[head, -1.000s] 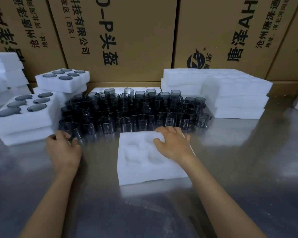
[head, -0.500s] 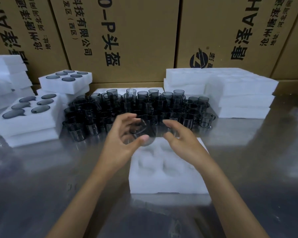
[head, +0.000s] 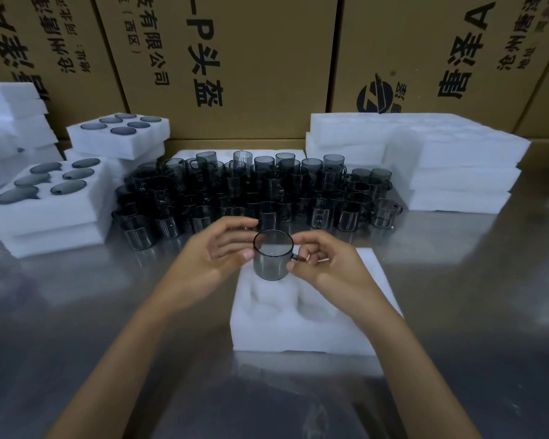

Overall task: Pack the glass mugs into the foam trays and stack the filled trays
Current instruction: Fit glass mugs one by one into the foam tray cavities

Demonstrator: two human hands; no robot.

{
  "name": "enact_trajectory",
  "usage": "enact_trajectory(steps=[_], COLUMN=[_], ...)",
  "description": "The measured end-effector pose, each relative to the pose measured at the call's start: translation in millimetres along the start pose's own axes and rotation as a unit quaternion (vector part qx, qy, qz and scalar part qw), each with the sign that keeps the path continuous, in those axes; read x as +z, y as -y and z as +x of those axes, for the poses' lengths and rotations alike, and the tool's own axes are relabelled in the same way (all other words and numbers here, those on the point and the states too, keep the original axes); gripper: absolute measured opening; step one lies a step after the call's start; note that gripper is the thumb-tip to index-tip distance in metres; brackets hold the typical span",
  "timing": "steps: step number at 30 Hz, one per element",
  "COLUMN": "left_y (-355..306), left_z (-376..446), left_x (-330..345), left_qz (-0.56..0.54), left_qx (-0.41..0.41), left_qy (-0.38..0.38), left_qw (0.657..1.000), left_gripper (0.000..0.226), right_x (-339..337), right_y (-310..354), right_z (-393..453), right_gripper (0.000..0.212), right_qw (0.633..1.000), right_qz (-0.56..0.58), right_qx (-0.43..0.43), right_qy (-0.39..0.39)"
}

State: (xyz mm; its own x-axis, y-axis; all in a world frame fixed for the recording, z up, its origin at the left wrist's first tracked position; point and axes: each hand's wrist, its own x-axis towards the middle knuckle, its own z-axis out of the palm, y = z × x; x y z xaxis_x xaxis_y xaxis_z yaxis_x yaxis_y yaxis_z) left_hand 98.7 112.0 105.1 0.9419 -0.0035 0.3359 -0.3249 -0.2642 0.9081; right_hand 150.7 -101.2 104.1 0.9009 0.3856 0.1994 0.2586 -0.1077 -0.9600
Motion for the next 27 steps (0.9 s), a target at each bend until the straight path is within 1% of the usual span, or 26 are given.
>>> enact_trajectory(steps=[2, 4, 7, 9, 11, 13, 15, 18, 22, 27], left_y=[5, 6, 5, 5, 5, 6, 7, 9, 11, 12], left_z=[1, 2, 0, -1, 0, 0, -1, -3, -4, -5], left_x=[3, 7, 11, 17, 24, 26, 25, 25, 29, 27], left_qz=[-0.001, -0.008, -0.026, -0.021, -0.012, -0.008, -0.004, 0.021, 0.006, 0.022], left_qx=[-0.005, -0.012, -0.024, -0.03, -0.035, -0.035, -0.037, -0.042, -0.048, -0.062], left_qy=[-0.032, -0.04, -0.003, -0.01, -0.031, -0.042, -0.041, -0.014, -0.006, 0.004], left_qw=[0.999, 0.999, 0.999, 0.999, 0.999, 0.998, 0.998, 0.999, 0.999, 0.998], left_gripper=[0.033, 0.034, 0.051, 0.059, 0.06, 0.06, 0.062, 0.063, 0.061, 0.061], right_x=[1, 1, 2, 1, -1, -1, 1, 4, 4, 6], right_y=[-1, -1, 0, 1, 1, 0, -2, -5, -6, -9], right_z=[0, -1, -4, -6, -6, -6, -6, -7, -8, -10], right_gripper=[0.03, 0.03, 0.031, 0.026, 0.023, 0.025, 0.027, 0.034, 0.047, 0.045], right_qw=[1.0, 1.0, 1.0, 1.0, 0.999, 1.0, 0.999, 0.994, 0.988, 0.983], right_qz=[0.012, 0.012, 0.013, 0.026, 0.039, 0.012, -0.042, -0.109, -0.152, -0.183], right_qx=[0.007, 0.006, 0.009, 0.008, 0.009, 0.004, -0.004, -0.023, -0.032, -0.027], right_qy=[-0.009, -0.01, 0.002, 0.01, 0.011, 0.014, 0.01, -0.001, 0.008, -0.01])
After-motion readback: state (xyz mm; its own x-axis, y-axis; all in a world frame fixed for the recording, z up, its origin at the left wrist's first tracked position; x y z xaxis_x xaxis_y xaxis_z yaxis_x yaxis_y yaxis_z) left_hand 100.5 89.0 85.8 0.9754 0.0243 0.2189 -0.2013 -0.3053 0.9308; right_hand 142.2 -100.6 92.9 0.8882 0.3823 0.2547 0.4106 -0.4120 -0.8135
